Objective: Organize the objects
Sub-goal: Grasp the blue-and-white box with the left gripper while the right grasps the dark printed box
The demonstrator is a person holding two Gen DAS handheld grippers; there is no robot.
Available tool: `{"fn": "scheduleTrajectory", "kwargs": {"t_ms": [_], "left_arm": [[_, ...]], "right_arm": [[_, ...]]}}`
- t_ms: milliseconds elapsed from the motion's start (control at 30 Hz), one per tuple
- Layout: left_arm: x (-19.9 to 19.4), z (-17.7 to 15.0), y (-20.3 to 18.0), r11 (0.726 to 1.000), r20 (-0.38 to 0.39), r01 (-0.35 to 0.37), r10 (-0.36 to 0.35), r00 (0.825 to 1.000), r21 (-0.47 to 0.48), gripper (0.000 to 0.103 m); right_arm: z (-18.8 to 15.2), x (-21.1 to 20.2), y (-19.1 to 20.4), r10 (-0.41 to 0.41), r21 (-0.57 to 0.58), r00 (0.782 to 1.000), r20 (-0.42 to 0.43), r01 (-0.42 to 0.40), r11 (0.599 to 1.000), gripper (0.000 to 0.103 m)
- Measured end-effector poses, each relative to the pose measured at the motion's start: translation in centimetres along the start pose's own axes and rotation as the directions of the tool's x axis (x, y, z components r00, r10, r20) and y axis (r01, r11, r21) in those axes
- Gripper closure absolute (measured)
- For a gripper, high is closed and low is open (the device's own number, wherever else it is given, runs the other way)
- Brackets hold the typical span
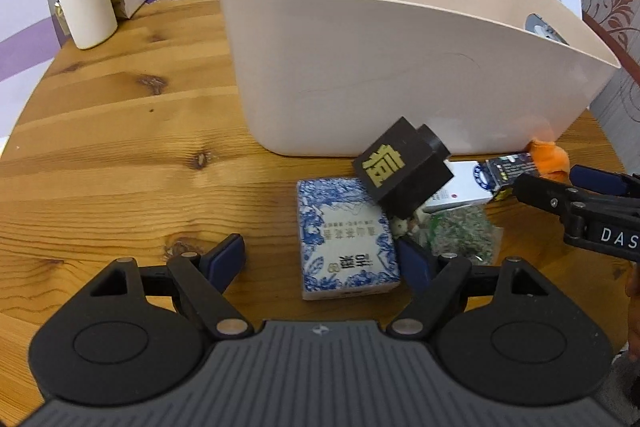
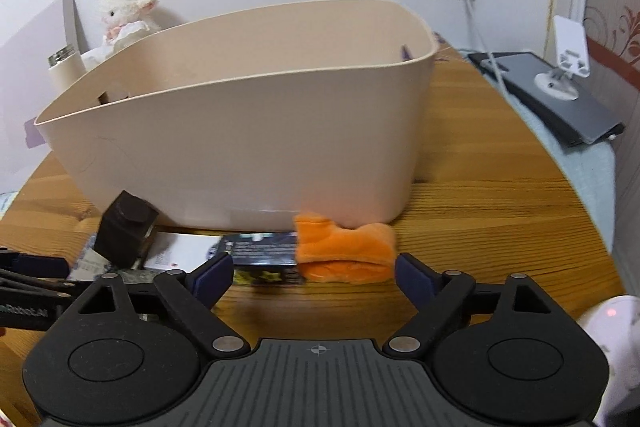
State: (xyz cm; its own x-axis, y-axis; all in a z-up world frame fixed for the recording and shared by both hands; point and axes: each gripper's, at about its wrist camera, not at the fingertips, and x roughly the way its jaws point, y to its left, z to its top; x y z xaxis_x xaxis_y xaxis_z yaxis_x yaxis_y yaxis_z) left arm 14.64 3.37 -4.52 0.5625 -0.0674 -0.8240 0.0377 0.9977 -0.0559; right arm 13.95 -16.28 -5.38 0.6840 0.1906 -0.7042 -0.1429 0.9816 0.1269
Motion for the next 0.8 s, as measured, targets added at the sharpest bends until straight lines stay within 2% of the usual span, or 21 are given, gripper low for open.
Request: {"fn": "scheduleTrajectory", "kwargs": {"t_ms": [300,433,533,600,767,800], "left_arm": [[0.3,0.1,-0.2,1.0,0.014,-0.016,0.016,1.0,0.016,0.017],[0.5,0.2,-0.6,0.999,0.021,-0.034,0.033,0.999,0.033,0.019],[0.3,0.1,-0.8,0.998,0.033,-0.045,0.043,0.999,0.046,0.025],[0.1,0.1,-0.8,0.998,0.037,-0.042,0.041,0.998,0.045,0.034],[-0.3,0.0,-0.1,0.999,0.049,-0.045,0.044,0.998,0.029,0.054],[-0.4,0.0,0.0,0.999,0.049,-0.044,0.043,0.998,0.028,0.054]], "right_arm": [[0.2,1.8,1.4,-0.013,-0.017,1.0,-0.022,0.013,1.0,0.003],[0.2,2.0,1.4,-0.009,-0.016,1.0,-0.014,0.008,1.0,0.004],[0.4,1.8,1.4,-0.006,-0.017,1.0,-0.006,0.005,1.0,0.013],[0.4,1.7,1.4,0.001,-0.019,1.0,-0.001,-0.001,1.0,0.02],[0.5,1.3,1.6,0.02,-0.023,1.0,0.013,-0.02,1.0,0.05],[0.5,1.2,1.8,0.017,-0.03,1.0,0.015,-0.016,0.999,0.054]]}}
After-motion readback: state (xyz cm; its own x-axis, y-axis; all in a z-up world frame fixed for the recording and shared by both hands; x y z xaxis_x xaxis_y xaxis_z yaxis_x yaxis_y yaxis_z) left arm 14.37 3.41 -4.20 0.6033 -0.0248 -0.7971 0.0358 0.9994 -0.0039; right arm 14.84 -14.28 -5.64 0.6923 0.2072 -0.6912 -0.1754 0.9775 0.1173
